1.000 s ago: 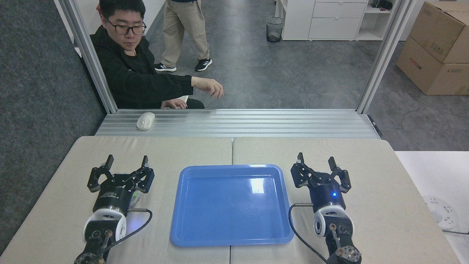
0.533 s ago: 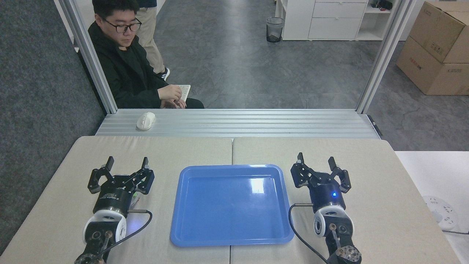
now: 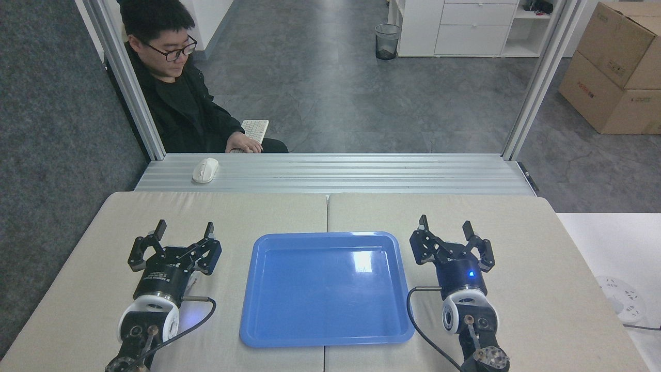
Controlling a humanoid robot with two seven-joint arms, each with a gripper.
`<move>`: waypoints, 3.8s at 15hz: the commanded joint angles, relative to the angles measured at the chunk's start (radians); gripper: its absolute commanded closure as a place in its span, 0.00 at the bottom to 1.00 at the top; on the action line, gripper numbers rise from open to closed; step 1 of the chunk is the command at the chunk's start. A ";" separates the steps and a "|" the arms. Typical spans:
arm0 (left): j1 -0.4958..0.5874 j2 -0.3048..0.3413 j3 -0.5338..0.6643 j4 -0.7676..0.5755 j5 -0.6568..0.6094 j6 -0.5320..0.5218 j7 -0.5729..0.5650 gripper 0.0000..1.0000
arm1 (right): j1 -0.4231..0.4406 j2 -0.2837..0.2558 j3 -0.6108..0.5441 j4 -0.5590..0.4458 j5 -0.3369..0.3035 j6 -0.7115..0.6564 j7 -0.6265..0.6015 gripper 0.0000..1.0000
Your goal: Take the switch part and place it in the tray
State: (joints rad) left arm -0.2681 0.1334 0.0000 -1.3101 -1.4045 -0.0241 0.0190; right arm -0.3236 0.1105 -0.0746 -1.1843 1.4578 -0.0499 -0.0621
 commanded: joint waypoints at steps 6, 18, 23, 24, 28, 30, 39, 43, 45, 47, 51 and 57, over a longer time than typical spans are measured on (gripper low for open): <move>0.000 -0.001 0.026 0.003 0.001 -0.002 -0.001 0.00 | 0.000 0.000 -0.001 0.000 -0.001 -0.001 -0.004 0.00; 0.001 -0.001 0.026 0.067 0.001 0.000 0.013 0.00 | 0.000 0.000 -0.001 0.000 -0.001 -0.001 -0.004 0.00; -0.003 0.000 0.028 0.138 0.001 0.003 0.021 0.00 | 0.000 0.000 -0.001 0.000 -0.001 -0.001 -0.004 0.00; -0.005 0.002 0.028 0.149 0.001 0.004 0.021 0.00 | 0.000 0.000 -0.001 0.000 -0.001 -0.001 -0.004 0.00; -0.020 0.014 0.028 0.207 0.001 0.006 0.021 0.00 | 0.000 0.000 -0.001 0.000 -0.001 -0.001 -0.004 0.00; -0.020 0.014 0.028 0.212 0.001 0.007 0.021 0.00 | 0.000 0.000 -0.001 0.000 -0.001 -0.001 -0.004 0.00; -0.013 0.014 0.023 0.279 0.001 0.000 0.021 0.00 | 0.000 0.000 -0.001 0.000 -0.001 -0.001 -0.004 0.00; -0.013 0.014 0.018 0.353 0.001 -0.002 0.021 0.00 | 0.000 0.000 -0.001 0.000 -0.001 -0.001 -0.004 0.00; -0.011 0.014 0.018 0.354 0.001 -0.002 0.021 0.00 | 0.000 0.000 -0.001 0.000 -0.001 -0.001 -0.004 0.00; -0.013 0.014 0.018 0.361 0.001 -0.002 0.021 0.00 | 0.000 0.000 -0.001 0.000 -0.001 -0.001 -0.004 0.00; -0.011 0.014 0.012 0.374 0.001 -0.013 0.019 0.00 | 0.000 0.000 -0.001 0.000 -0.001 -0.001 -0.005 0.00; -0.011 0.014 0.009 0.376 -0.002 -0.025 0.021 0.04 | 0.000 0.002 -0.001 0.000 -0.001 -0.001 -0.005 0.00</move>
State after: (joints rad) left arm -0.2793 0.1469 0.0000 -0.9649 -1.4038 -0.0469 0.0388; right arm -0.3236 0.1108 -0.0752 -1.1842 1.4570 -0.0499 -0.0673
